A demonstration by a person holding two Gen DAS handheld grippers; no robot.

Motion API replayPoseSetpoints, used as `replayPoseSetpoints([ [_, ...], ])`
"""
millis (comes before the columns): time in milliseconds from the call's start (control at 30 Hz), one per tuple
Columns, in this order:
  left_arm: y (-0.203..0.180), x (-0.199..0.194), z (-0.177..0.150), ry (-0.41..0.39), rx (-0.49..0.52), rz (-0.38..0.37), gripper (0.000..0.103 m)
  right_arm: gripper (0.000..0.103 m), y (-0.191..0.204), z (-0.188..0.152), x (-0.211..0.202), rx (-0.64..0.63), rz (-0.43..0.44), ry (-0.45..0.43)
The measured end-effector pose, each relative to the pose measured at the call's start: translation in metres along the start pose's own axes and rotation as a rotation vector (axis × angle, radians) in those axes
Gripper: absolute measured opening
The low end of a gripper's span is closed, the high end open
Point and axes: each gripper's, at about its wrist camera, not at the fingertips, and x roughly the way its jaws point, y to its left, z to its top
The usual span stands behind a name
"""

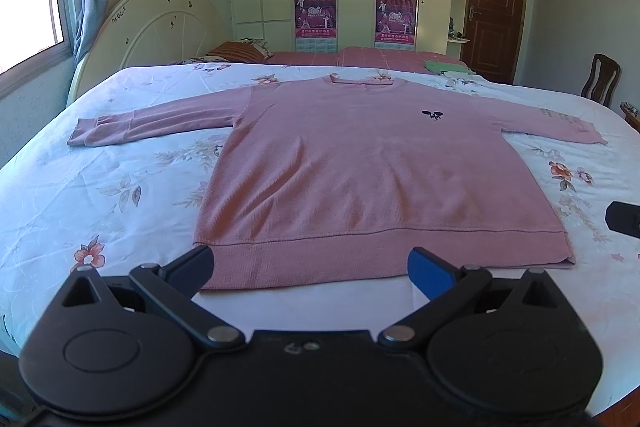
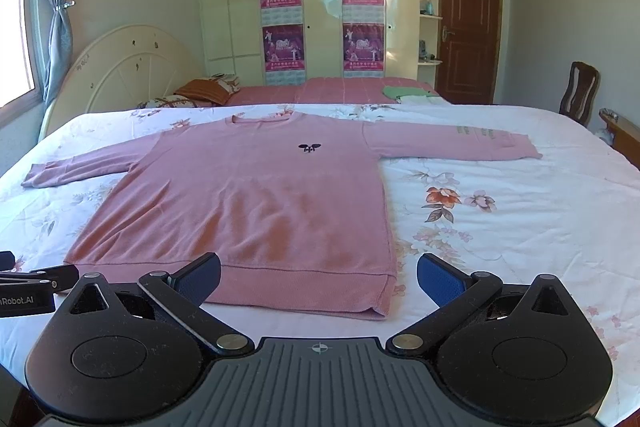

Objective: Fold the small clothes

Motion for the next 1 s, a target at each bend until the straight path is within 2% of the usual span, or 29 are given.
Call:
replayPoseSetpoints([
  [67, 0.003, 0.001, 0.001, 0.018, -0.018, -0.021, 0.103, 0.103, 0.001, 0.0, 0.001, 0.0, 0.002, 0.0],
  [200, 0.019, 0.001, 0.005, 0.001, -0.143, -0.115, 0.103, 0.103, -0.006, 0.002, 0.004, 0.038, -0.006, 0.002],
  [300, 0.017, 0.016, 0.014, 0.044, -0.098, -0.175, 0.103, 0.103, -0.021, 0.009, 0.004, 0.095, -0.028, -0.016],
  [367, 0.016, 0.024, 0.018, 0.028, -0.078, -0.183, 0.103, 0.103, -0.034, 0.016, 0.004, 0.128, -0.05, -0.041],
  [433, 0.016, 0.031, 0.026, 0.005, -0.113, -0.207, 0.103, 0.103, -0.046, 0.023, 0.005, 0.144, -0.086, -0.062],
  [467, 0.015, 0.037, 0.029, 0.01, -0.113, -0.197, 0.103, 0.103, -0.051, 0.026, 0.006, 0.139, -0.109, -0.072],
  [567, 0.015, 0.053, 0.041, 0.06, -0.143, -0.245, 0.099, 0.103, -0.075, 0.039, 0.017, 0.153, -0.143, -0.102],
  [633, 0.012, 0.063, 0.05, 0.053, -0.126, -0.223, 0.084, 0.103, -0.097, 0.05, 0.029, 0.204, -0.145, -0.104],
  [700, 0.009, 0.076, 0.059, 0.046, -0.107, -0.185, 0.079, 0.102, -0.119, 0.06, 0.04, 0.247, -0.153, -0.119],
  [767, 0.008, 0.091, 0.069, 0.036, -0.098, -0.142, 0.078, 0.102, -0.139, 0.072, 0.052, 0.268, -0.171, -0.141],
  [867, 0.008, 0.115, 0.09, -0.004, -0.105, -0.1, 0.079, 0.04, -0.173, 0.092, 0.079, 0.298, -0.195, -0.136],
  [967, 0.008, 0.147, 0.111, -0.02, -0.121, -0.062, 0.089, 0.04, -0.212, 0.109, 0.106, 0.362, -0.19, -0.144],
  [1000, 0.006, 0.157, 0.117, -0.022, -0.119, -0.049, 0.088, 0.04, -0.227, 0.114, 0.116, 0.381, -0.201, -0.154],
])
